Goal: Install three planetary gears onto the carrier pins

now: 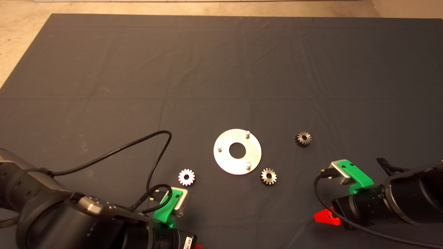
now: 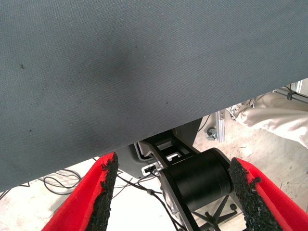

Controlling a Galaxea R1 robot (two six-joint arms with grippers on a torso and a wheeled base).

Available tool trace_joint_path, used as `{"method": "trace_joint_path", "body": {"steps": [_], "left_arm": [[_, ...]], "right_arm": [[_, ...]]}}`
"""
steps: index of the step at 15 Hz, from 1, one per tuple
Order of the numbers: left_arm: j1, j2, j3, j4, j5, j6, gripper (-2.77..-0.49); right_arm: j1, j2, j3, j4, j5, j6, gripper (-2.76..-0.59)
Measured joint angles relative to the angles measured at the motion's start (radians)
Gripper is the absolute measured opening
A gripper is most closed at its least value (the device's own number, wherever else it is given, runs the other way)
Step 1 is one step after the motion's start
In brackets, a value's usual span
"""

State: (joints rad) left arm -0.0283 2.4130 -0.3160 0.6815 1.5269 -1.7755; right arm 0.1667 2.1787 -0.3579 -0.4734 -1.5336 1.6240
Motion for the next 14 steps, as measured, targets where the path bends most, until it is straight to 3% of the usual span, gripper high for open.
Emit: {"method": "trace_joint_path", "body": {"steps": [4,11,14], "left_arm": [[0.000,0.000,0.000,0.000,0.000,0.000,-1.64],[0.000,0.000,0.000,0.000,0.000,0.000,-1.64],[0.000,0.000,0.000,0.000,0.000,0.000,-1.64]], "right_arm": [[0.016,0.037,0.000,0.000,0.000,0.000,-0.95],[0.017,0.231,-0.003,0.000,0.000,0.000,-0.95],[0.025,0.273,-0.012,0.000,0.001,0.000,-0.95]]}}
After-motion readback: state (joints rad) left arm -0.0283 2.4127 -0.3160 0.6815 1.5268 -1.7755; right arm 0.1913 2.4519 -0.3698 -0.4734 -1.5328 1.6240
